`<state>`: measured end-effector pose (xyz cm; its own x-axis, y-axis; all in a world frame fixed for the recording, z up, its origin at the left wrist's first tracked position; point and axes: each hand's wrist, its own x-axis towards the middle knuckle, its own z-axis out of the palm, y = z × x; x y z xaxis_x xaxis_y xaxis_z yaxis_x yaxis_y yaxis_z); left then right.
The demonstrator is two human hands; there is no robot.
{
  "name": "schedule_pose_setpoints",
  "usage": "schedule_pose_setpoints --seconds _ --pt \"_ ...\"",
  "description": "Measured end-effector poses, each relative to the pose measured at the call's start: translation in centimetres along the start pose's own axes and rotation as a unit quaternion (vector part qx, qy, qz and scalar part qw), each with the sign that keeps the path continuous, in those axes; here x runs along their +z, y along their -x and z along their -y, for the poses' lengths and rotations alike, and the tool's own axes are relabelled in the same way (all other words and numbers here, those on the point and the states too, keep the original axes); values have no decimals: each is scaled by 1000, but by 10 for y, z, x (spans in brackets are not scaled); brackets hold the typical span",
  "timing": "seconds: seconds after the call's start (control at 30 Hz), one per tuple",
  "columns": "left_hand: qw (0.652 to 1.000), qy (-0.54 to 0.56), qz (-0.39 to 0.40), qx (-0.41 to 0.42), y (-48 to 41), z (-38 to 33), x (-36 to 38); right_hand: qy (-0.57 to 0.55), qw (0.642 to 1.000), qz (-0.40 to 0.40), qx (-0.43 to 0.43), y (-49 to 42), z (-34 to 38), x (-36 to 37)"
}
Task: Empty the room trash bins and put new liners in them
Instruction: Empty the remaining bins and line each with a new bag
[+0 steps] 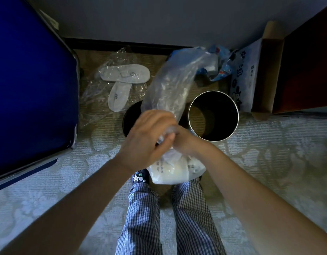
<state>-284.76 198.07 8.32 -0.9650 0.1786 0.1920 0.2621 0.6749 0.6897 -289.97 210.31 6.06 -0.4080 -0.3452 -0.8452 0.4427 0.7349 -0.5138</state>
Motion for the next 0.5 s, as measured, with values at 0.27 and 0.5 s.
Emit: schedule_pose_setpoints --seconds 0.27,0.5 --pt "928 -192 316 37 -5 29 14 124 985 107 -55 14 10 -16" --pt "887 90 337 -301 0 39 19 9 990 75 -121 9 -13 -33"
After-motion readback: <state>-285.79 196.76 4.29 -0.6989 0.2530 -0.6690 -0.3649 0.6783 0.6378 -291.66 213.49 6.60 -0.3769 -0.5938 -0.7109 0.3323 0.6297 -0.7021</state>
